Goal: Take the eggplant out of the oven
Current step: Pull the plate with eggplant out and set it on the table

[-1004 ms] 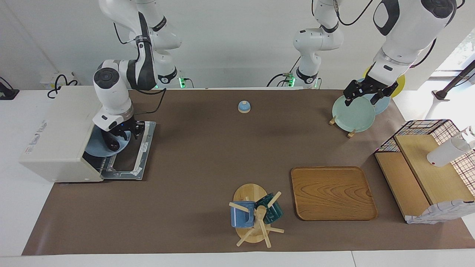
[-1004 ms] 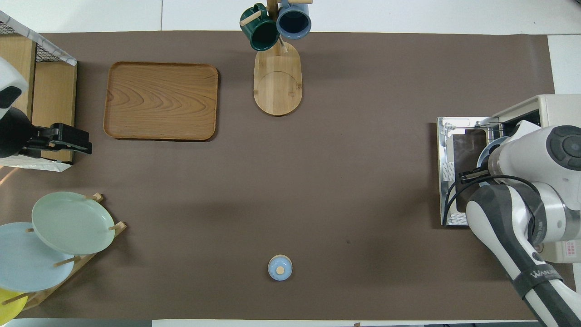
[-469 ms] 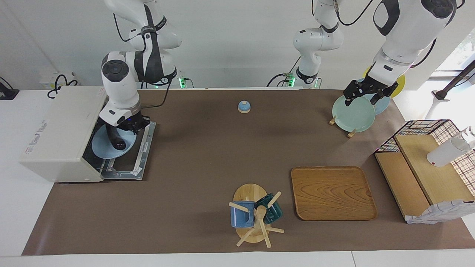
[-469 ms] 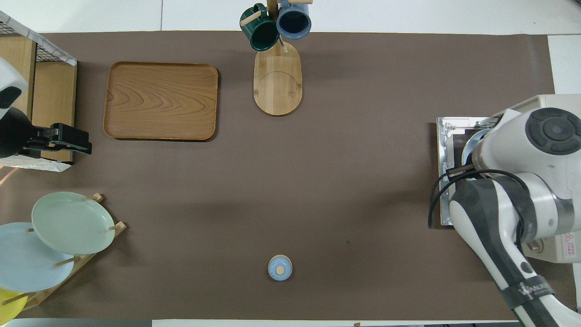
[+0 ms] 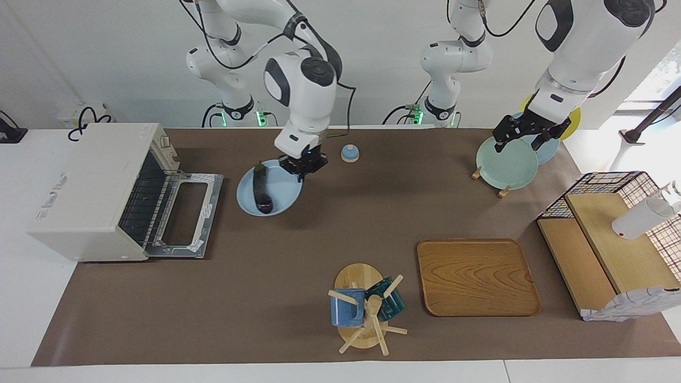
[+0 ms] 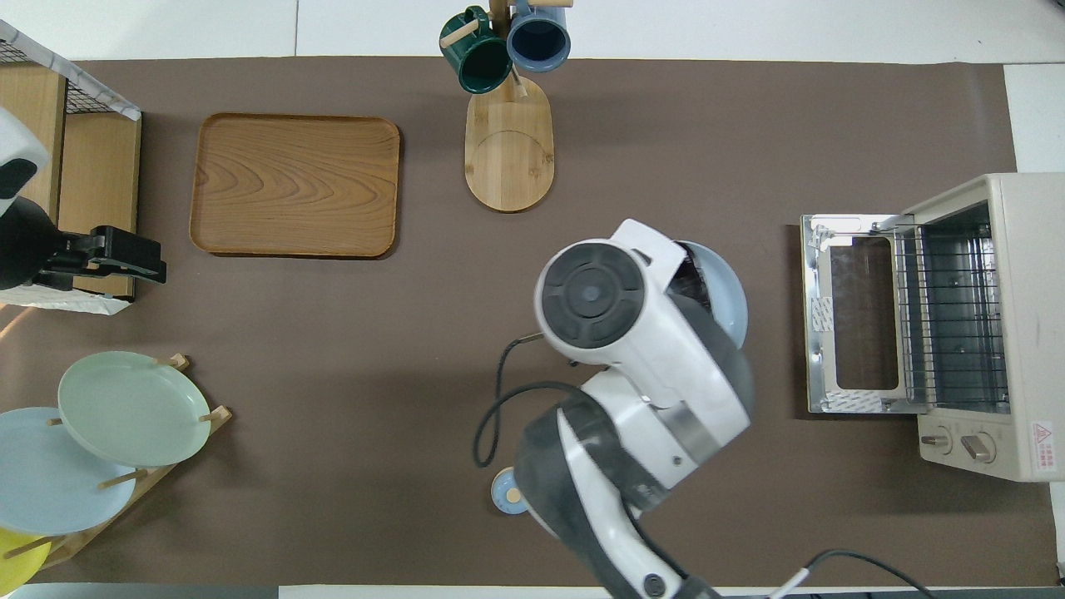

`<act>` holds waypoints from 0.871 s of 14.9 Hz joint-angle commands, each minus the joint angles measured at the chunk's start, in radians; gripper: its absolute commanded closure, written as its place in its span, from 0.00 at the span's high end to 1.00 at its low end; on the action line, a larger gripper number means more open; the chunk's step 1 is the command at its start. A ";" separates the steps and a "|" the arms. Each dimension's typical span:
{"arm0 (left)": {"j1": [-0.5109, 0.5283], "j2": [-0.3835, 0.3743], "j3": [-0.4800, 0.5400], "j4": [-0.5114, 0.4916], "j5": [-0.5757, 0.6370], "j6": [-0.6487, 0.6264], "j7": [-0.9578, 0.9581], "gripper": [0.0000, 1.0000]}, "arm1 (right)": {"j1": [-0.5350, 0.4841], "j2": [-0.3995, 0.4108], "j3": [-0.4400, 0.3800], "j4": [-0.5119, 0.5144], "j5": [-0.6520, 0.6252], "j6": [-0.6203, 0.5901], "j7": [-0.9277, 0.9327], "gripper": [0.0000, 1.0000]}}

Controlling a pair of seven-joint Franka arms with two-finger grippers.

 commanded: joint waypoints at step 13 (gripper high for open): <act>0.038 -0.003 -0.006 -0.011 0.014 0.021 0.011 1.00 | 0.142 0.290 0.012 0.157 0.095 0.424 0.243 0.69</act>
